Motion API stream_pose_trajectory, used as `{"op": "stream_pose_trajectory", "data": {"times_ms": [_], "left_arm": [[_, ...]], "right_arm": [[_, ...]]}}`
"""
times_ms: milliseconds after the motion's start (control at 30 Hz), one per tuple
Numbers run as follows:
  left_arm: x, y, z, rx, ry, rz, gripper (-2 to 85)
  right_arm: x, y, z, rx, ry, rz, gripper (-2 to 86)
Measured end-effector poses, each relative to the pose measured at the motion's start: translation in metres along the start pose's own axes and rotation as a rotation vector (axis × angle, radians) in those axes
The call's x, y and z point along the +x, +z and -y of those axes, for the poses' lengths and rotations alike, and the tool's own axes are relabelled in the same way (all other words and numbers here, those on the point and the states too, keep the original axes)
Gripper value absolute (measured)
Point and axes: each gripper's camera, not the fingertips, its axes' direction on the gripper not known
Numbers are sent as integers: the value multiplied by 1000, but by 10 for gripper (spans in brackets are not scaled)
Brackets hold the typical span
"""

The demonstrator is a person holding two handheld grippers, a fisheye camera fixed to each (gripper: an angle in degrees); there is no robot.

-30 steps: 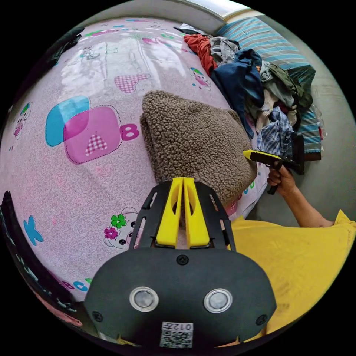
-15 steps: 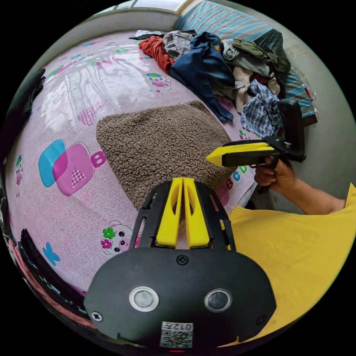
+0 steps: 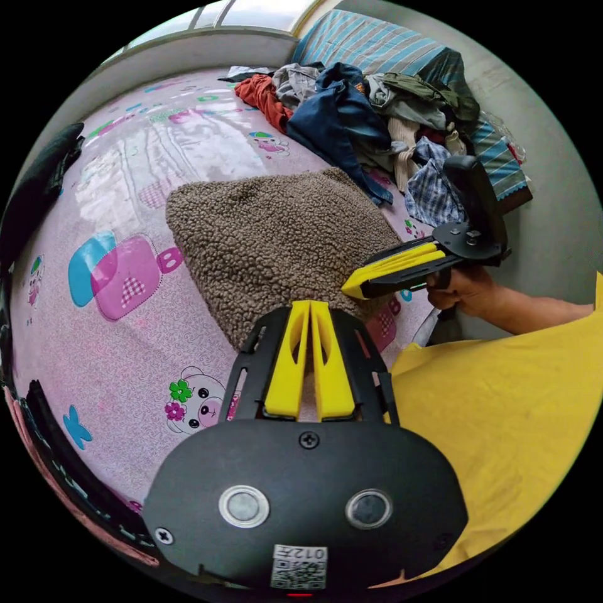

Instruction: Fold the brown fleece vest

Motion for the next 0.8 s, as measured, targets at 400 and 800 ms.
{"op": "stream_pose_trajectory", "data": {"times_ms": [400, 800], "left_arm": [[-43, 55, -27, -45, -59, 59, 6], [-165, 58, -75, 130, -476, -326, 148]], "right_arm": [[90, -25, -6, 38, 189, -2, 5], [198, -177, -10, 372, 409, 215, 59]]}}
